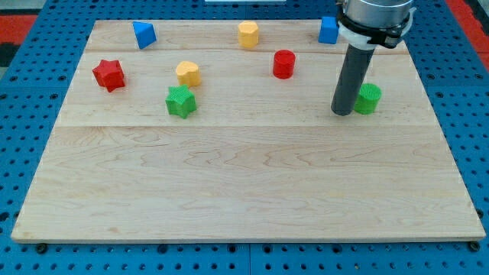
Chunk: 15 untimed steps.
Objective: Move the red circle to the center of the board
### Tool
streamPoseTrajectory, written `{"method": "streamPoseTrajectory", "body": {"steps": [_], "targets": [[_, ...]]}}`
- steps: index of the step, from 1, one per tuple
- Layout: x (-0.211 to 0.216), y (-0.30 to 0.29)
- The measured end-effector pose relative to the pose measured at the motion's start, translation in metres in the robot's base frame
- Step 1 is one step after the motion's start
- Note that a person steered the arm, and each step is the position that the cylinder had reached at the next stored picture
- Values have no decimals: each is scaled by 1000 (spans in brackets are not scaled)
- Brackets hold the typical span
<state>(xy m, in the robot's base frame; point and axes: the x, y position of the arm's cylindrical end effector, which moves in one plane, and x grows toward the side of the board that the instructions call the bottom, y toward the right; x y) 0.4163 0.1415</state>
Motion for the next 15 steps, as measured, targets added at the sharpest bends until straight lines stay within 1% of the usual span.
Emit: {"method": "streamPoseTrajectory", "body": {"steps": [1, 2, 3, 4, 5, 7, 8, 9, 10, 11, 12, 13, 15], "targets": [[-3, -18], [-38, -31], [-94, -20], [-131, -33], [-124, -59], [-103, -64], [-79, -71], [-61, -90], [-93, -93], [-114, -131], [-112, -143], [-100, -152], [-97, -152]]}}
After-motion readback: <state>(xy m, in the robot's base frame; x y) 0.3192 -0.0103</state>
